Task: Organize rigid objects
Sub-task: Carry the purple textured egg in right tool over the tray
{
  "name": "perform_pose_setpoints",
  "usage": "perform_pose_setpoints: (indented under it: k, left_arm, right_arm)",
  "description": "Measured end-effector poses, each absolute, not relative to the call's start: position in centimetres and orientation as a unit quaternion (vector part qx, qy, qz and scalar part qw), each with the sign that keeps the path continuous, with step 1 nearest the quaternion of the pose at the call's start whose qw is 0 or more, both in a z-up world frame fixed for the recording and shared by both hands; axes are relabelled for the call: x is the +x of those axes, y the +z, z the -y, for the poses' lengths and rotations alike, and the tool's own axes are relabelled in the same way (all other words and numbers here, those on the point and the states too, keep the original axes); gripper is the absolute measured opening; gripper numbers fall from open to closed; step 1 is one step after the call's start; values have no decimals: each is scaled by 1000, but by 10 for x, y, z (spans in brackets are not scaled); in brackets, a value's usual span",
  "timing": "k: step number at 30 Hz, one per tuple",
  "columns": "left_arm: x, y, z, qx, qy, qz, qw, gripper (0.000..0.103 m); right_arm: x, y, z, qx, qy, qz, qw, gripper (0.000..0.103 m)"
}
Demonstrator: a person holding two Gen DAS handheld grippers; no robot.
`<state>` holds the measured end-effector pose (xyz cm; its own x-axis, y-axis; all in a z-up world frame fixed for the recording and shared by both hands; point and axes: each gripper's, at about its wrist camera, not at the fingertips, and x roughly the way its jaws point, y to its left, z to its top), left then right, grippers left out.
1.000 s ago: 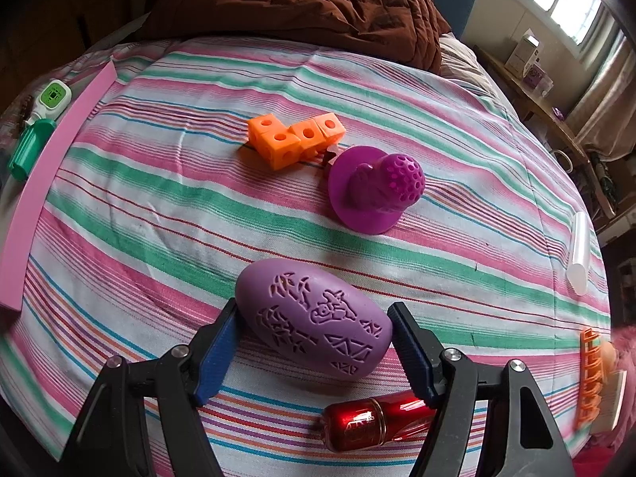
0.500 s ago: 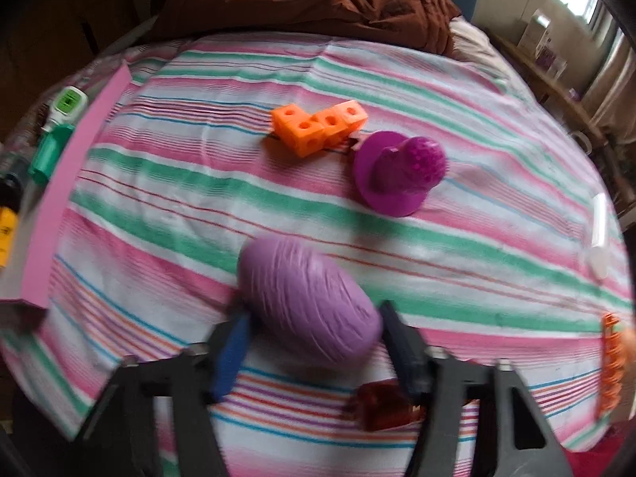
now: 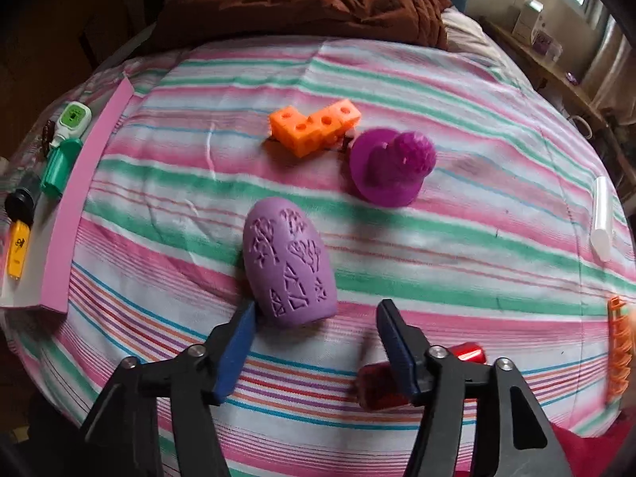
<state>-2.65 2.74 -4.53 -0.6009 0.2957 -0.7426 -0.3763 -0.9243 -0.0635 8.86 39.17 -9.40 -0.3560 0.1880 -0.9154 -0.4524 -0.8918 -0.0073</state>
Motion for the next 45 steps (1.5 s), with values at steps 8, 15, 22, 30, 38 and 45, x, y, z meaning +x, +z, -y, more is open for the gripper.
perform_pose_setpoints:
  k: [8, 15, 22, 30, 38, 45]
  left_arm:
    - [-21, -44, -31, -403, 893, -58, 192, 30]
    - [-22, -44, -29, -400, 895, -61, 185, 30]
    - [-23, -47, -28, -404, 893, -60, 187, 30]
    - [-21, -48, -25, -403, 894, -60, 188, 30]
    - [-21, -49, -17, -403, 895, -55, 183, 30]
    - [-22, -49, -14, -404, 895, -50, 182, 30]
  right_arm:
    - [56, -99, -387, -547, 811, -91, 186, 55]
    - [51, -99, -361, -539, 820, -53, 186, 43]
    - [57, -97, -356, -531, 821, -89, 188, 44]
    - [52, -96, -335, -526, 826, -121, 162, 44]
    - [41, -78, -311, -505, 843, -120, 143, 44]
    - [28, -44, -281, -470, 868, -111, 112, 44]
